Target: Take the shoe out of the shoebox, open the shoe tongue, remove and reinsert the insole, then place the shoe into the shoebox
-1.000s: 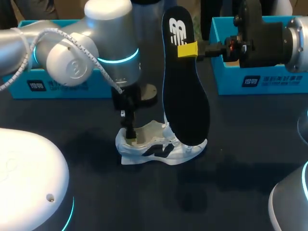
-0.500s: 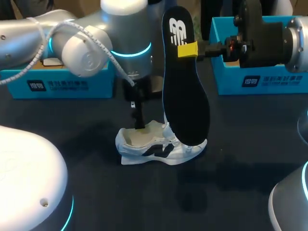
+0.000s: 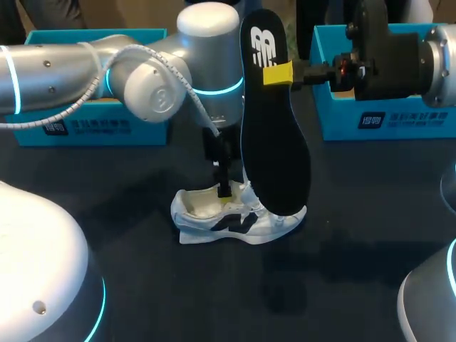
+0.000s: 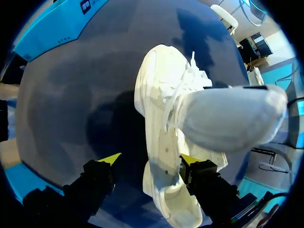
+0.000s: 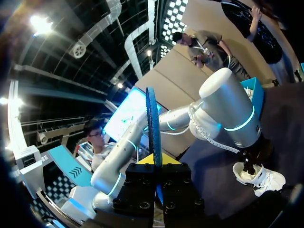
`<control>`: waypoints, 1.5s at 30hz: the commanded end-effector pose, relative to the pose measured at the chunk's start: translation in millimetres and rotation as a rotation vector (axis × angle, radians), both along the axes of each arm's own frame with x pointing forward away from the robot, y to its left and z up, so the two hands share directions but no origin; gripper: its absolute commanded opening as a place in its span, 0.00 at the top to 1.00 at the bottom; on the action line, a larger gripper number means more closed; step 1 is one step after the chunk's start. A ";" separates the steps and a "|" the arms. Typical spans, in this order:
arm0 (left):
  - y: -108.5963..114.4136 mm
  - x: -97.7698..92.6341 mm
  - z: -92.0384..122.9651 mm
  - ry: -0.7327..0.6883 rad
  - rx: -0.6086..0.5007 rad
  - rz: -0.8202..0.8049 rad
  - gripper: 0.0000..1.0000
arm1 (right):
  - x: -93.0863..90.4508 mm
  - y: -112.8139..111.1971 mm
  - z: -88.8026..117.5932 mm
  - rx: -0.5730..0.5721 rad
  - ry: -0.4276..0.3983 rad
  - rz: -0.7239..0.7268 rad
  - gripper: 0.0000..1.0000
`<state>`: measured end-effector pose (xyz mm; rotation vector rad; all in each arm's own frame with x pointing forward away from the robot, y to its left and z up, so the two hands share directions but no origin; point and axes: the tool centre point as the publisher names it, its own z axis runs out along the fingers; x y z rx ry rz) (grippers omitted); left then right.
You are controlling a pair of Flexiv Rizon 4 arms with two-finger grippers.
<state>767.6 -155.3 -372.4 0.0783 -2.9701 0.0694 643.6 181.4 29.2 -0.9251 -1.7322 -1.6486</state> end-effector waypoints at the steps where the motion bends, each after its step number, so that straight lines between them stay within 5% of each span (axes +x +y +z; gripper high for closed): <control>1: -4.6 0.4 -9.6 0.016 -0.001 0.006 0.30 | 0.5 2.8 0.1 -0.002 0.002 -0.002 1.00; 4: -6.1 -0.8 -14.1 0.027 -0.002 0.010 0.49 | 0.5 2.8 0.1 -0.002 0.002 -0.002 1.00; 7: -6.3 -2.2 -15.9 0.032 -0.002 0.011 0.51 | 0.5 2.8 0.1 -0.002 0.002 -0.002 1.00; 12: -6.5 -5.4 -20.8 0.052 0.002 0.009 0.75 | 0.5 2.8 0.1 -0.002 0.002 -0.002 1.00; 14: -6.9 -8.6 -21.5 0.060 -0.002 0.001 1.00 | 0.5 2.8 0.1 -0.002 0.002 -0.002 1.00; 28: -5.6 -15.0 -10.4 0.179 -0.022 -0.189 1.00 | 0.5 2.8 0.1 -0.002 0.002 -0.002 1.00; 32: -10.6 -10.9 11.3 0.228 0.014 -0.446 1.00 | 0.5 2.8 0.1 -0.002 0.002 -0.002 1.00; 39: -8.7 -1.4 33.3 0.256 0.028 -0.663 1.00 | 0.5 2.8 0.1 -0.002 0.002 -0.002 1.00; 45: -11.1 -5.7 45.6 0.171 0.034 -1.088 1.00 | 0.5 2.8 0.1 -0.002 0.002 -0.002 1.00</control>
